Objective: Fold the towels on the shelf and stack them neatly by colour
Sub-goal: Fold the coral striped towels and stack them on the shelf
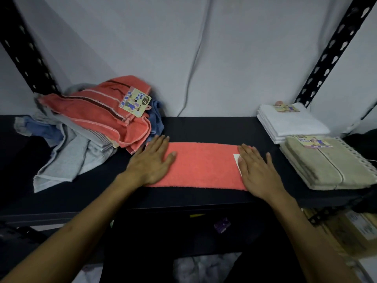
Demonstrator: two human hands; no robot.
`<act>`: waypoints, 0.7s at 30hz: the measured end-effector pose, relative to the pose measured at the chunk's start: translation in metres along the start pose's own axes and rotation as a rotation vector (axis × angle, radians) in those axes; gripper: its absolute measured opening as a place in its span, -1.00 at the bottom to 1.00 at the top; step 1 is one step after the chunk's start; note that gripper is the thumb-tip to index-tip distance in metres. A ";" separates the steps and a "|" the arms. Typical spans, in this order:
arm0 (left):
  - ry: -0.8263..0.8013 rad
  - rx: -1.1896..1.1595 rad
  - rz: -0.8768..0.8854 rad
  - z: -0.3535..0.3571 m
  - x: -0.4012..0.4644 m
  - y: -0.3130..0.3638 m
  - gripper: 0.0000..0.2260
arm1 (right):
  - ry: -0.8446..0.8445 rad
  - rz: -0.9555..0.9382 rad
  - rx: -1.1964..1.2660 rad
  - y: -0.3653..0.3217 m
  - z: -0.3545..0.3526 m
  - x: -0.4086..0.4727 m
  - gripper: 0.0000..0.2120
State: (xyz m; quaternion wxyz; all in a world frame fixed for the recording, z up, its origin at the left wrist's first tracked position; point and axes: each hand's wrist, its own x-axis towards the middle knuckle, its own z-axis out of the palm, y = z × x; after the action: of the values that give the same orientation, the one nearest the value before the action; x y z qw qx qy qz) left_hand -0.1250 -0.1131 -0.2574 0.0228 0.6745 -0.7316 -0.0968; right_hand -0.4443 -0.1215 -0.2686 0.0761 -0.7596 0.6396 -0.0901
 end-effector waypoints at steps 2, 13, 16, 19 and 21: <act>-0.029 -0.026 -0.013 -0.003 -0.003 -0.012 -0.36 | -0.008 -0.002 -0.012 -0.001 0.001 0.000 -0.47; 0.090 -0.049 0.223 0.003 0.017 0.137 -0.45 | 0.031 -0.019 0.166 -0.031 -0.002 0.002 -0.50; 0.016 -0.009 0.188 0.016 0.029 0.127 -0.45 | 0.003 0.035 0.047 -0.019 0.002 -0.006 -0.46; 0.009 0.025 0.138 0.011 0.031 0.086 -0.42 | -0.021 -0.007 0.003 -0.009 -0.001 0.000 -0.46; 0.012 0.025 0.080 0.004 0.028 0.050 -0.41 | -0.027 -0.068 -0.024 0.000 -0.005 0.011 -0.47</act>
State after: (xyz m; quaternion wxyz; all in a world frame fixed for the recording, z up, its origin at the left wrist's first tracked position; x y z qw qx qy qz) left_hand -0.1774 -0.1370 -0.2555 0.0223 0.6456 -0.7589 -0.0827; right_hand -0.4441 -0.1329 -0.2631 0.0726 -0.7828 0.6135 -0.0749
